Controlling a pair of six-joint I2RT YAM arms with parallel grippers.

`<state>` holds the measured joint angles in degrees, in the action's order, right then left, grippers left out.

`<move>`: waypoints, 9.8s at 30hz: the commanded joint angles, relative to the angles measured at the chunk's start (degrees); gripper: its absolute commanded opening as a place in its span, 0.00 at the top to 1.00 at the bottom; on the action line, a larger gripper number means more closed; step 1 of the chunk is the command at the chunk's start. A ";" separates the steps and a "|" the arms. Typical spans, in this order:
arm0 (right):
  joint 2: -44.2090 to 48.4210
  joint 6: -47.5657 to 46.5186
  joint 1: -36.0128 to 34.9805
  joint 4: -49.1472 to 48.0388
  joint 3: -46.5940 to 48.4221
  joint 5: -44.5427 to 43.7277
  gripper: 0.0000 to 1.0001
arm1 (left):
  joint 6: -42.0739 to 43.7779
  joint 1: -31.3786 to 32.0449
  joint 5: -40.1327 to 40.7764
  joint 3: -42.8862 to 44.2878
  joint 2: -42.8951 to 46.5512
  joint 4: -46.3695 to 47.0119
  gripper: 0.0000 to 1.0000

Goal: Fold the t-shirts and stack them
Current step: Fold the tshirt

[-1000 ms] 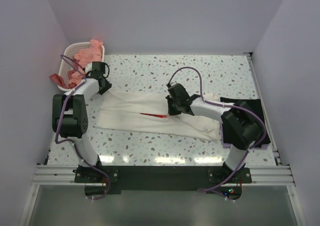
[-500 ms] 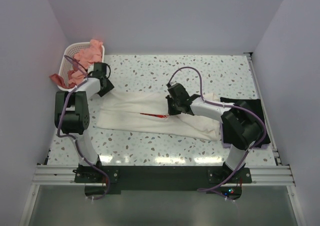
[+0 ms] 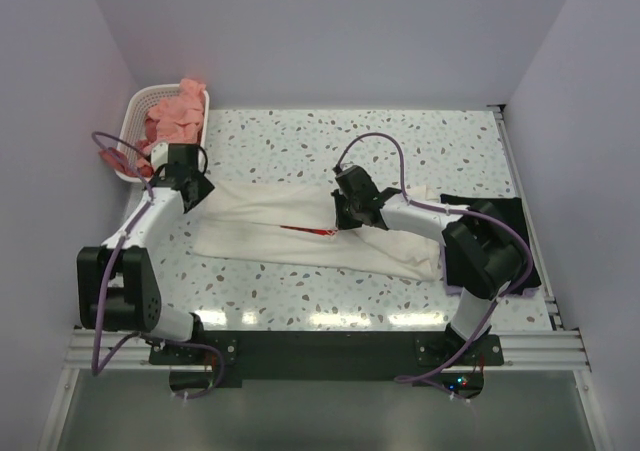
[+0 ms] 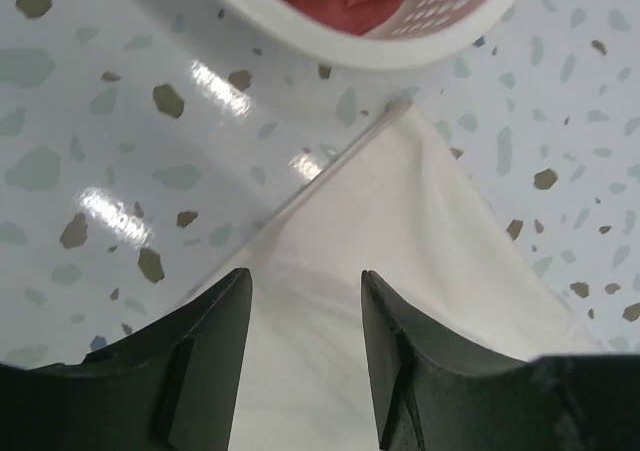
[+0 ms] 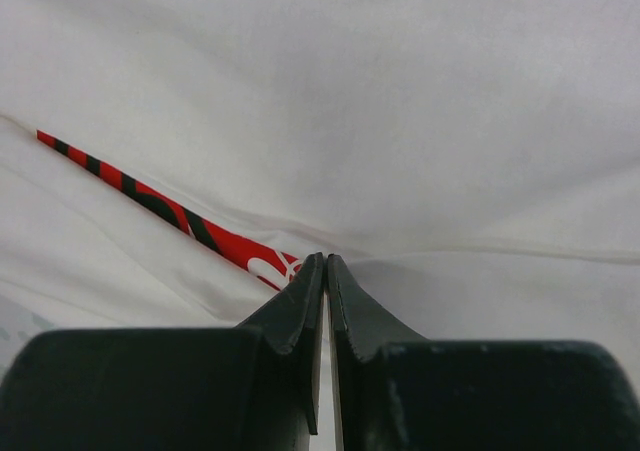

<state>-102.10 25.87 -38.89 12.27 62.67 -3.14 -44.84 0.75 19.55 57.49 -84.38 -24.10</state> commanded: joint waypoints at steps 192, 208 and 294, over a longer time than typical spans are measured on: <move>-38.89 -9.96 17.80 29.04 71.01 3.05 0.40 | -3.60 48.21 -12.61 7.11 -13.89 14.52 0.67; -22.25 -3.01 16.75 18.66 39.72 1.91 0.55 | -0.77 43.19 -10.06 -18.45 9.22 11.70 0.72; 27.05 15.00 -21.75 17.09 -20.75 -9.96 0.54 | 6.17 48.82 -9.53 -22.78 11.43 -0.16 0.69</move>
<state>-74.41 39.27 -60.12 30.68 42.83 -11.49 -37.47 49.19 8.84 35.14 -72.66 -24.95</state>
